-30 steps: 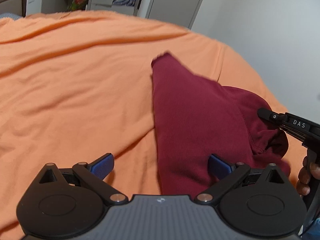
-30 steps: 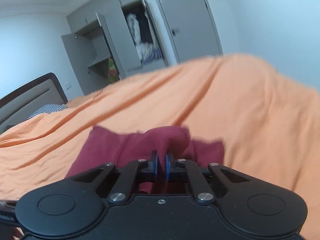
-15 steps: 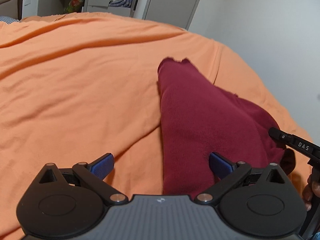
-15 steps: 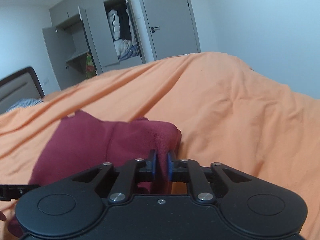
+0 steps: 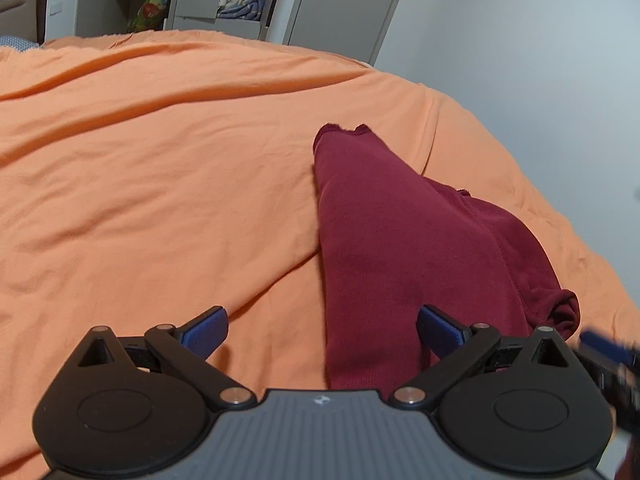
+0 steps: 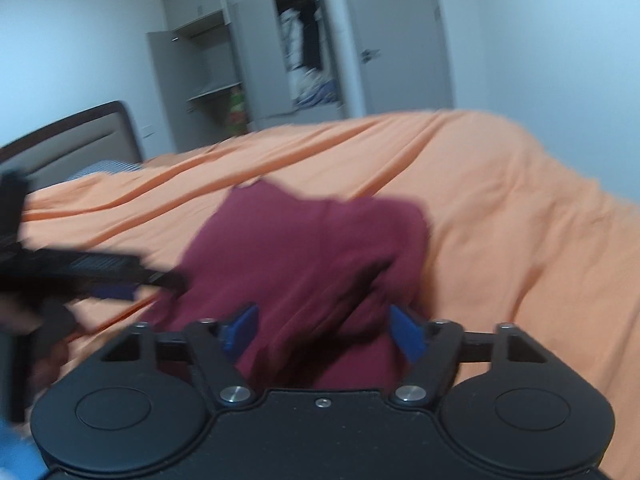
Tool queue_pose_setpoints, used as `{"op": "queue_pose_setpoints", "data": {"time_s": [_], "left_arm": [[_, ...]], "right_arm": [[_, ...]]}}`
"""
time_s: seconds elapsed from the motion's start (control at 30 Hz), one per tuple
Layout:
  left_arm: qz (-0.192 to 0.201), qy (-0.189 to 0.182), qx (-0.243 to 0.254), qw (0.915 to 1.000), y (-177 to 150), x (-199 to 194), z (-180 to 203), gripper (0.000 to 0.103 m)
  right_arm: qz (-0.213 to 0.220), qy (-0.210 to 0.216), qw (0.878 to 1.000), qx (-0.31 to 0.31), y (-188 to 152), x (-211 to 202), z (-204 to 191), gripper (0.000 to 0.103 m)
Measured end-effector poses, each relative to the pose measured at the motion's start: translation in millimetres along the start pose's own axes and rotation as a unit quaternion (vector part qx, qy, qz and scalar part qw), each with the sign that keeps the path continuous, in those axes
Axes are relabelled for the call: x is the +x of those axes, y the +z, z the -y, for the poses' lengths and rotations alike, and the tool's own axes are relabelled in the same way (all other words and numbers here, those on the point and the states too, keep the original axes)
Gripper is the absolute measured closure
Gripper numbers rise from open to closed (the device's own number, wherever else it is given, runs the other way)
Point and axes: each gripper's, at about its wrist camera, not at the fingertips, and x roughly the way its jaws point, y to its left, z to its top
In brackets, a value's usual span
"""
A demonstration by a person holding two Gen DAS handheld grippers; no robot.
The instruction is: Fold small clothes
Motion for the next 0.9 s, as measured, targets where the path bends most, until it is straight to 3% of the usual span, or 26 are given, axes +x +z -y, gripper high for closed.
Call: {"op": "queue_pose_setpoints", "data": {"time_s": [0.1, 0.13, 0.17, 0.37, 0.57, 0.7, 0.8, 0.87, 0.9], "left_arm": [[-0.002, -0.003, -0.004, 1.0, -0.4, 1.8, -2.6, 0.001], [-0.002, -0.003, -0.004, 1.0, -0.4, 2.4, -1.8, 0.001], [-0.002, -0.002, -0.004, 1.0, -0.3, 2.8, -1.0, 0.001], [0.005, -0.009, 0.01, 0.9999, 2.8, -5.4, 6.7, 0.001], [-0.024, -0.009, 0.012, 0.9996, -6.8, 12.3, 5.6, 0.0], [-0.026, -0.012, 0.007, 0.9996, -5.5, 13.0, 1.7, 0.0], [-0.005, -0.009, 0.014, 0.9999, 2.0, 6.8, 3.9, 0.001], [0.011, -0.011, 0.013, 0.9998, 7.5, 2.6, 5.2, 0.001], [0.018, -0.014, 0.01, 0.9997, 11.0, 2.0, 5.6, 0.001]], "right_arm": [[-0.011, 0.021, 1.0, 0.01, -11.9, -3.9, -9.1, 0.068], [-0.015, 0.023, 1.0, 0.01, -14.6, -2.1, -11.9, 0.088], [-0.021, 0.021, 1.0, 0.008, -15.4, 0.7, -13.5, 0.095], [0.004, -0.029, 0.999, -0.035, -5.7, -21.4, -11.5, 0.097], [-0.04, -0.043, 0.998, -0.016, -27.0, -5.8, -1.9, 0.097], [-0.04, -0.042, 0.998, -0.011, -29.1, -2.0, -4.0, 0.09], [-0.016, -0.038, 0.999, -0.024, -21.8, -10.0, -3.1, 0.067], [0.009, -0.046, 0.998, -0.048, -14.8, -17.4, -3.7, 0.034], [0.022, -0.053, 0.997, -0.056, -11.2, -18.9, -3.0, 0.028]]}}
